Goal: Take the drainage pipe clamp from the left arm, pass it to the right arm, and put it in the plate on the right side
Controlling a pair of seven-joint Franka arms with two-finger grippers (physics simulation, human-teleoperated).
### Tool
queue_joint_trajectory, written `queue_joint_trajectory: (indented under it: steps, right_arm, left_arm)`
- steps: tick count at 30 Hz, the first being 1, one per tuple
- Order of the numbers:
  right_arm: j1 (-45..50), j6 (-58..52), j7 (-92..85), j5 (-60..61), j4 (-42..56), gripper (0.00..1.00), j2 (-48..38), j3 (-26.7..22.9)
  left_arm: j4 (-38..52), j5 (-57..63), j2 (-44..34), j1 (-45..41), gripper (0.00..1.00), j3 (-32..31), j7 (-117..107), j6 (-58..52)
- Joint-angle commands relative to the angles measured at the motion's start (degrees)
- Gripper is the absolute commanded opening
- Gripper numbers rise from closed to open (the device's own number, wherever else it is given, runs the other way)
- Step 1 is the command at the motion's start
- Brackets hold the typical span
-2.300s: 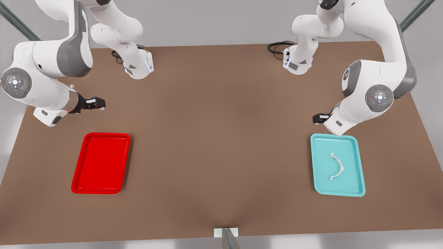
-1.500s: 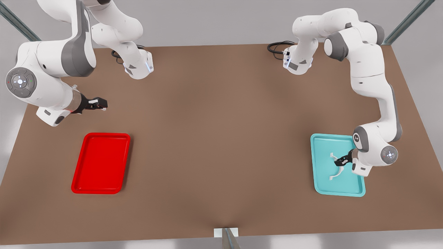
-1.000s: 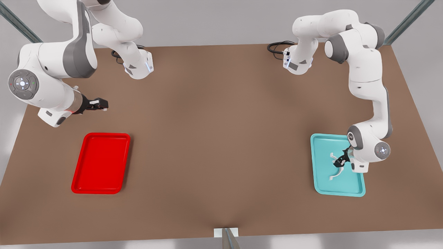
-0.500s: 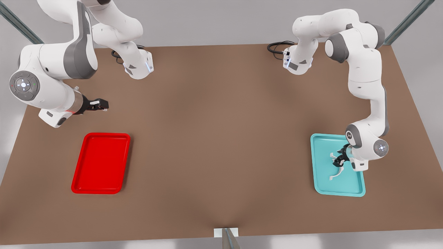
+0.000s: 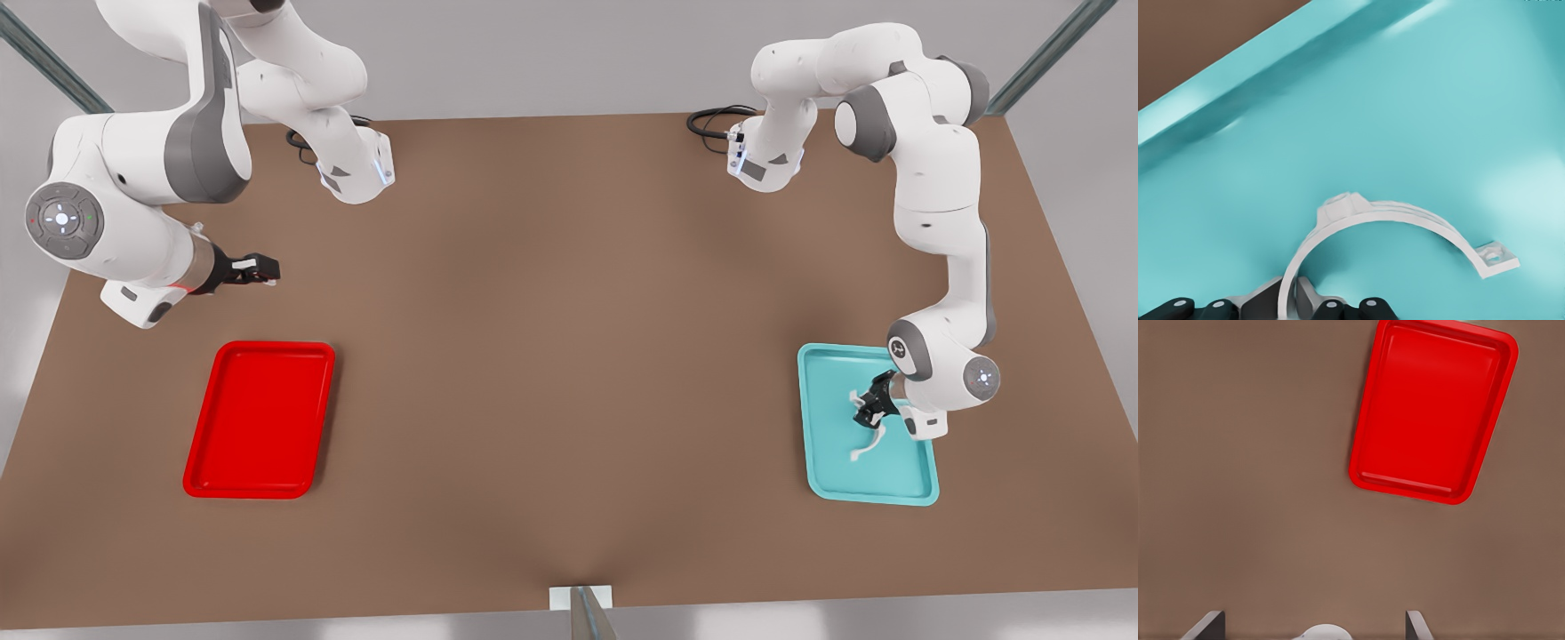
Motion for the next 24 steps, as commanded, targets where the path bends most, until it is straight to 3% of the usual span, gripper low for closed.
queue_joint_trajectory:
  steps: [1,24]
  right_arm:
    - [0.1,0.0,0.0,0.0,0.0,1.0,0.0,0.0]
    - [0.0,0.0,0.0,0.0,-0.2,1.0,0.0,0.0]
  left_arm:
    - [0.0,-1.2,0.0,0.0,0.21,0.1,0.3,0.1]
    - [0.4,-0.5,-3.0,-1.3,0.21,-0.1,0.7,0.3]
